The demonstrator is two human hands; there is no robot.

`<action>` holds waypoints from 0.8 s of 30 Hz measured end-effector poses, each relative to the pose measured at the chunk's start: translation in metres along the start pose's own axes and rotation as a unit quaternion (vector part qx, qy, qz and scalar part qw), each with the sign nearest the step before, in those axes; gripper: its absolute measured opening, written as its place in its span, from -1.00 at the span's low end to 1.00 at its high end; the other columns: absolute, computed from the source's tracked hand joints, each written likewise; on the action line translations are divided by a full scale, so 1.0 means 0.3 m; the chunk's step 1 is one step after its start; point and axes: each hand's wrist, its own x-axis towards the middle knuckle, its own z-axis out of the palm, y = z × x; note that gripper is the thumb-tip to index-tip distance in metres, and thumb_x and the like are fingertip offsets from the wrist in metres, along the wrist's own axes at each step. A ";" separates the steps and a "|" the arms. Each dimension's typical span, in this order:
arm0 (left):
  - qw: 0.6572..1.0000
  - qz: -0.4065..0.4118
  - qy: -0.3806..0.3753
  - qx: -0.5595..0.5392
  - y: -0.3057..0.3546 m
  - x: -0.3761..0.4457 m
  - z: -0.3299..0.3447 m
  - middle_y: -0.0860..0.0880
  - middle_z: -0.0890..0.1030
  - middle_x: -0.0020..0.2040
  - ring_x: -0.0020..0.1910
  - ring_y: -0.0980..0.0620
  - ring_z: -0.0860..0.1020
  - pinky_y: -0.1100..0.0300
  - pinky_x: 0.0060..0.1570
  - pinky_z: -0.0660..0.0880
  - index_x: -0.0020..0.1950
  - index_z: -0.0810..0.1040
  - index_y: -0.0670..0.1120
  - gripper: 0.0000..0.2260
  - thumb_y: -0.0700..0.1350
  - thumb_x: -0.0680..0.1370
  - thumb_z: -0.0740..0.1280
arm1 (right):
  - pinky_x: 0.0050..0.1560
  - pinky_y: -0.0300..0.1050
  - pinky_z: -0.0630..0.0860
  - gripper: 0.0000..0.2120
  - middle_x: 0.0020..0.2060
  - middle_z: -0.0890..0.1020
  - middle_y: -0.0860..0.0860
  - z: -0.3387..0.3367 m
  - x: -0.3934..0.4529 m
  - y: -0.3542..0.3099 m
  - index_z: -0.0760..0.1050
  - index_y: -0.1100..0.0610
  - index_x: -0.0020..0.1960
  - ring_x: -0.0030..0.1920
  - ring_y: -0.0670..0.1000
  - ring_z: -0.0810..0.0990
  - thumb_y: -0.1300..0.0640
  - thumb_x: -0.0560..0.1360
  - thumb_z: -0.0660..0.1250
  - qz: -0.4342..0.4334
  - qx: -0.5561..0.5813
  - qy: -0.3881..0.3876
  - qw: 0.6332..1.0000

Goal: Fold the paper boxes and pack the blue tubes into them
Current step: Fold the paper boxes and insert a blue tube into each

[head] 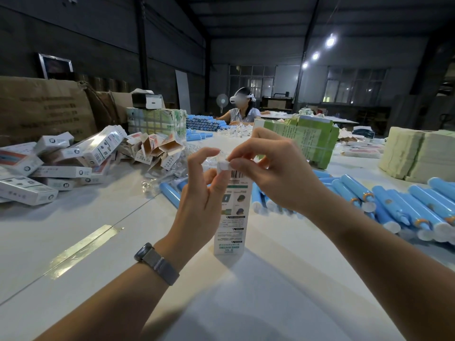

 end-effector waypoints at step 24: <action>0.999 -0.022 -0.022 -0.033 0.023 0.001 -0.004 0.14 0.66 -0.12 -0.17 0.06 0.67 0.29 -0.25 0.55 0.25 0.20 0.15 -0.80 0.10 0.64 0.11 | -0.10 0.05 0.54 -0.88 -0.18 0.56 0.01 -0.018 0.005 -0.012 0.64 0.15 -0.01 -0.17 -0.03 0.56 0.11 0.55 0.37 -0.034 -0.066 0.008 0.997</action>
